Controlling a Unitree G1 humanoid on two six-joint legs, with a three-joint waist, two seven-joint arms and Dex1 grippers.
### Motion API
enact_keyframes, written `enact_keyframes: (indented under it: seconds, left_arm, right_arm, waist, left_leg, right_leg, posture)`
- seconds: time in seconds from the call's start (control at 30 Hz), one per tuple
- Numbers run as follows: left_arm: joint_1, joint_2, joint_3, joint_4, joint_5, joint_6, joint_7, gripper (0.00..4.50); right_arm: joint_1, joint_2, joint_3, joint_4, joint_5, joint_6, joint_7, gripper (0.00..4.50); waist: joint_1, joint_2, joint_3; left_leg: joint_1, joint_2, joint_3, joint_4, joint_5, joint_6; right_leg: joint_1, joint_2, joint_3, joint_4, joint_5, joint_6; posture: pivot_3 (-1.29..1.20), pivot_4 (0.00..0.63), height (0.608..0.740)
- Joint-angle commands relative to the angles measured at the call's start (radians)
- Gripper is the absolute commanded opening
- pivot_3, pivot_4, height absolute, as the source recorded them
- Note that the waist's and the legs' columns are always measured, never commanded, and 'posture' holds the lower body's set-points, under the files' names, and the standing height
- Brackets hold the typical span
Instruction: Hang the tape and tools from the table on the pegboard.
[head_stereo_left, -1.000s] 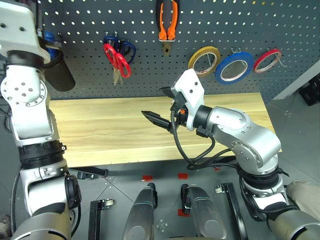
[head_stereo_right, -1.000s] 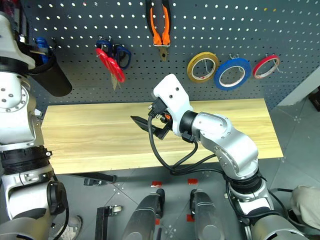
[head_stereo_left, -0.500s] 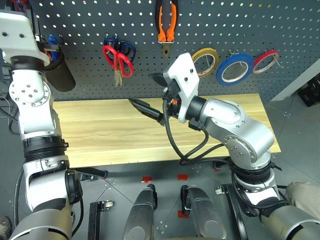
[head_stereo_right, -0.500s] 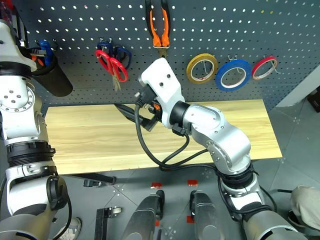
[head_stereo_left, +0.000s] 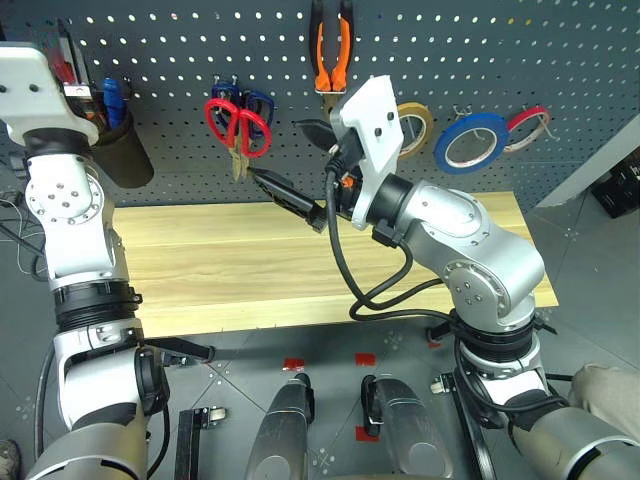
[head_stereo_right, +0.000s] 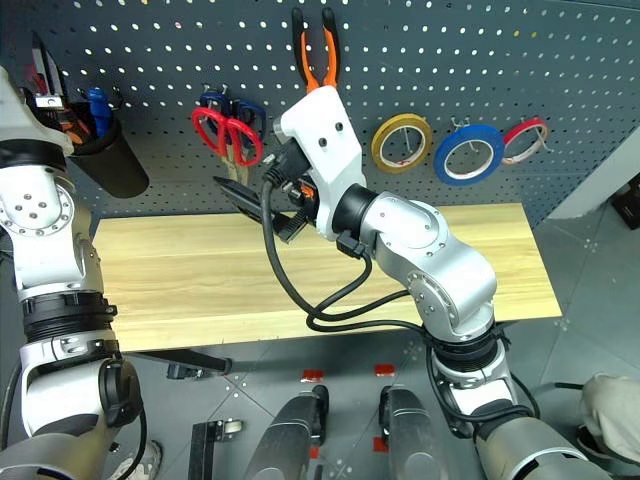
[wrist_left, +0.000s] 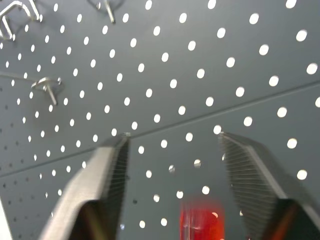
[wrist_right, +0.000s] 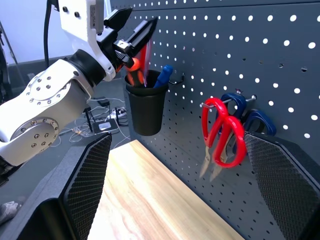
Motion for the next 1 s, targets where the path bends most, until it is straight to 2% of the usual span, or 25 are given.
enact_keyframes:
  seconds: [0.03,0.2,0.43,0.5,0.6,0.67,0.73,0.83,0.9,1.0]
  left_arm:
    - [-0.016,0.008,0.013,-0.054,-0.010,-0.010,0.012,3.88]
    - [0.004,-0.009,-0.032,-0.182,-0.009,-0.001,-0.022,3.88]
    - [0.250,-0.059,-0.119,-0.539,0.016,0.110,-0.116,3.88]
    - [0.325,-0.083,-0.131,-0.597,-0.056,0.236,-0.160,3.88]
    - [0.477,-0.162,-0.147,-0.658,-0.212,0.547,-0.209,3.88]
    - [0.536,-0.193,-0.125,-0.687,-0.252,0.673,-0.198,3.88]
    - [0.573,-0.218,-0.108,-0.722,-0.274,0.752,-0.181,3.88]
    - [0.596,-0.236,-0.109,-0.741,-0.247,0.768,-0.148,3.88]
    - [0.617,-0.235,-0.130,-0.727,-0.213,0.794,-0.131,3.88]
    - [0.641,-0.237,-0.128,-0.683,-0.227,0.750,-0.179,3.88]
  right_arm:
    - [-0.005,-0.006,-0.004,-0.031,0.016,-0.024,0.007,4.50]
    - [0.008,-0.023,-0.006,-0.037,0.016,-0.029,0.012,4.50]
    - [0.082,-0.099,-0.050,-0.085,0.039,-0.026,0.042,4.50]
    - [0.134,-0.136,-0.063,-0.100,0.040,-0.027,0.043,4.50]
    - [0.269,-0.190,-0.058,-0.093,-0.023,-0.072,0.005,4.50]
    - [0.350,-0.203,-0.055,-0.085,-0.039,-0.102,-0.004,4.50]
    - [0.437,-0.202,-0.059,-0.067,-0.070,-0.162,-0.025,4.50]
    - [0.508,-0.166,-0.087,-0.031,-0.082,-0.222,-0.060,4.50]
    - [0.577,-0.132,-0.110,0.050,-0.130,-0.357,-0.103,4.50]
    - [0.661,-0.116,-0.120,0.201,-0.222,-0.569,-0.150,4.50]
  waist:
    - [0.000,-0.001,0.000]
    - [0.001,-0.001,-0.001]
    - [0.000,-0.001,-0.025]
    - [0.000,-0.001,-0.027]
    - [0.005,0.006,-0.054]
    - [0.006,0.008,-0.059]
    - [0.008,0.007,-0.060]
    - [0.012,0.007,-0.060]
    - [0.014,0.007,-0.071]
    - [0.016,0.008,-0.101]
  left_leg:
    - [0.000,0.000,0.000,0.000,0.000,0.000]
    - [0.000,0.000,0.000,0.000,0.000,0.000]
    - [0.000,0.000,0.002,-0.001,0.000,0.000]
    - [0.000,0.000,0.002,-0.001,0.000,0.000]
    - [0.002,0.001,0.002,-0.001,0.000,0.001]
    - [0.005,0.001,0.003,-0.001,-0.002,0.004]
    - [0.006,0.001,0.002,-0.001,-0.003,0.005]
    - [0.008,0.003,0.000,0.000,-0.001,0.004]
    - [0.018,0.003,0.000,-0.001,-0.001,0.004]
    - [0.021,0.003,0.001,-0.004,-0.001,0.004]
  right_leg:
    - [0.000,0.000,0.000,0.000,0.000,0.000]
    - [0.000,0.000,0.000,0.000,0.000,0.000]
    - [0.000,0.000,0.002,-0.003,0.000,0.000]
    - [0.000,0.000,0.003,-0.002,0.000,0.000]
    - [0.002,0.001,0.002,-0.002,0.000,-0.001]
    - [0.006,0.001,0.003,-0.003,0.000,0.000]
    - [0.006,0.002,0.002,-0.003,0.000,0.000]
    - [0.010,0.004,0.002,-0.002,0.001,-0.001]
    - [0.020,0.004,0.002,-0.004,0.000,0.000]
    - [0.023,0.004,0.002,-0.006,-0.002,0.003]
  posture:
    - [-0.08,0.256,0.740]
    - [-0.08,0.245,0.740]
    - [-0.06,0.225,0.740]
    - [-0.05,0.220,0.740]
    - [-0.03,0.210,0.740]
    - [-0.03,0.203,0.740]
    - [-0.02,0.192,0.740]
    - [-0.01,0.182,0.740]
    - [-0.01,0.164,0.740]
    - [-0.01,0.151,0.740]
